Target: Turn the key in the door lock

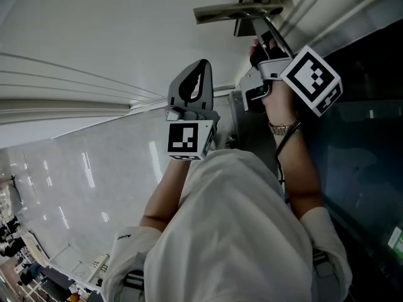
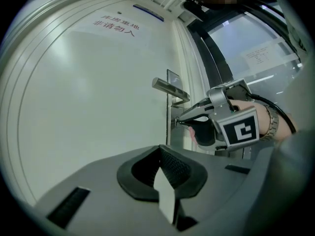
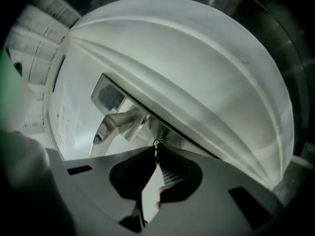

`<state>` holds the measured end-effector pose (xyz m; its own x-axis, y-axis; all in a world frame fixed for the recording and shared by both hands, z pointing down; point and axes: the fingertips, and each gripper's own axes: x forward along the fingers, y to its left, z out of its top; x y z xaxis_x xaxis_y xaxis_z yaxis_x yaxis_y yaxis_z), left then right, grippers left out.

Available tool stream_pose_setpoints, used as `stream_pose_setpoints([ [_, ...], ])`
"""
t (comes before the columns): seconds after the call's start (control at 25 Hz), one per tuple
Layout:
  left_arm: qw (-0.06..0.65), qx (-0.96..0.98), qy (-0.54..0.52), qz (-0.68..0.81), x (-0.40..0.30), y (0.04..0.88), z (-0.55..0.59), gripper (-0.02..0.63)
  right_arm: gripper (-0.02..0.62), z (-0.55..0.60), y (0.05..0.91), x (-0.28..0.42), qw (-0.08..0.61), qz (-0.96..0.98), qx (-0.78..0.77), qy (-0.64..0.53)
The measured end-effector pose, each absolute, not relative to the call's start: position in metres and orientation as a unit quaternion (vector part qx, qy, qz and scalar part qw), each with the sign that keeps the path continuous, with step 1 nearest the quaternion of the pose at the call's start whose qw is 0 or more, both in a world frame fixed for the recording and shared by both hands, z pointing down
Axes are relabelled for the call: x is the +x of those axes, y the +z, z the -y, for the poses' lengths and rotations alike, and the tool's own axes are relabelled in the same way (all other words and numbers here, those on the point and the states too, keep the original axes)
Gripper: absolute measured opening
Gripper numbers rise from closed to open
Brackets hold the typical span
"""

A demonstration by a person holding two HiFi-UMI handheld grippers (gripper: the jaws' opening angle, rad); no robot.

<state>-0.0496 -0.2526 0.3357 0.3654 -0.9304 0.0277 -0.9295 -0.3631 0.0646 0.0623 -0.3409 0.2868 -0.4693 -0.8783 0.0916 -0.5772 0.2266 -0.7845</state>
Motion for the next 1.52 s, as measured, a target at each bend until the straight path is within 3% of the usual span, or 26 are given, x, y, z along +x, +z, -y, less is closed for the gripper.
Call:
stream_pose_setpoints([
  [0.2,0.035,0.824,-0.005,0.566,-0.051,0.335,0.247,0.006,0.018,0.339,0.286,0.065,0.265,-0.707,-0.453,-0.474],
  [0.48,0.035,0.825,-0.007,0.565,-0.058,0.333,0.244,0.006,0.045,0.336,0.285,0.056,0.250,-0.730,-0.443,-0.457],
  [0.68,0.035,0.828,-0.006,0.560,-0.054,0.339,0.244,0.006,0.138,0.326,0.280,0.056,0.159,-0.795,-0.480,-0.335],
  [1.04,0.035,0.837,-0.011,0.546,-0.046,0.341,0.244,0.006,0.138,0.315,0.275,0.056,-0.051,-0.854,-0.511,-0.080],
  [1.52,0.036,0.841,-0.015,0.540,-0.044,0.340,0.245,0.006,0.138,0.310,0.281,0.048,-0.341,-0.714,-0.510,0.338],
])
